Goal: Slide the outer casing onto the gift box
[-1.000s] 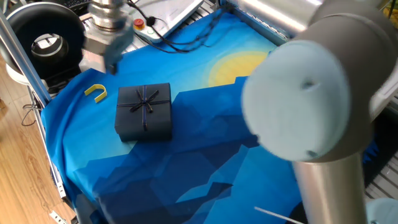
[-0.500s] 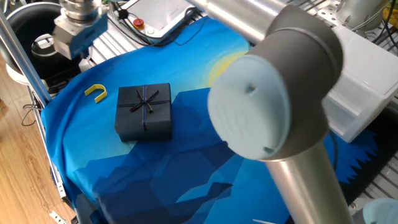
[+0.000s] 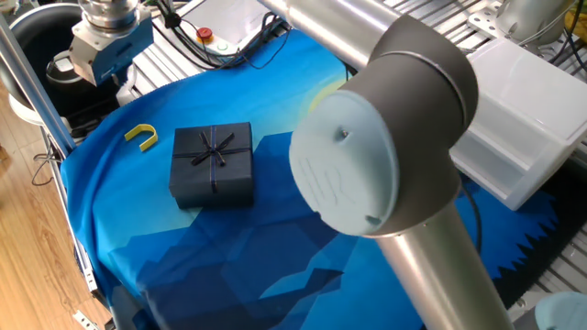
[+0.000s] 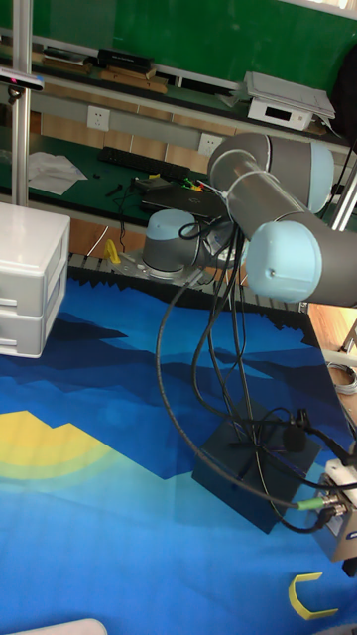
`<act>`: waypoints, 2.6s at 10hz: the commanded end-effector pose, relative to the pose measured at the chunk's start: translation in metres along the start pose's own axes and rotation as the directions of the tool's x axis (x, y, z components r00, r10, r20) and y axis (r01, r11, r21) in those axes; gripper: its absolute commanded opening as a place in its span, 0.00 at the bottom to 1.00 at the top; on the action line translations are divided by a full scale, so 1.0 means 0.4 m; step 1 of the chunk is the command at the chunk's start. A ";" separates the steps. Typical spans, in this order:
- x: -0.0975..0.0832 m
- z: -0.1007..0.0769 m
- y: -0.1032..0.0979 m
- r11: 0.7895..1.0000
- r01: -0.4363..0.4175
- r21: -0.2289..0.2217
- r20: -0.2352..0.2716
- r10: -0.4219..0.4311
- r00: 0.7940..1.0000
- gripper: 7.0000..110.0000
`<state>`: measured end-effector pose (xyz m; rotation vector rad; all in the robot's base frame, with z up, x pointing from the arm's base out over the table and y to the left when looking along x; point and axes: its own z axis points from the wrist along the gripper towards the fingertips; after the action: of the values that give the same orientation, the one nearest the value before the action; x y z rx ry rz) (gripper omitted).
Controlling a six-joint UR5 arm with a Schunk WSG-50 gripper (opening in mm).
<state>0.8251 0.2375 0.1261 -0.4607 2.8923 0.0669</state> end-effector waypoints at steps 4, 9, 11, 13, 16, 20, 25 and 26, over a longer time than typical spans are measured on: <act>0.106 -0.043 -0.014 0.998 0.015 -0.064 -0.086 -0.021 0.996 0.00; 0.053 -0.031 -0.042 1.000 0.011 -0.011 -0.132 -0.012 0.991 0.00; -0.042 -0.006 -0.025 1.000 -0.010 -0.023 -0.076 0.008 0.997 0.00; -0.052 -0.007 -0.001 0.997 -0.050 -0.059 -0.064 0.046 0.997 0.00; -0.063 -0.006 -0.016 0.998 -0.047 -0.036 -0.045 0.046 0.998 0.00; -0.044 -0.008 -0.001 0.997 -0.052 -0.056 -0.055 0.049 0.997 0.00; 0.187 -0.013 -0.008 0.999 -0.030 -0.043 -0.116 0.025 0.993 0.00; 0.225 -0.004 -0.016 0.998 -0.025 -0.051 -0.131 0.018 0.991 0.00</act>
<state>0.7823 0.2193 0.1206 -0.4381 3.0003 0.1059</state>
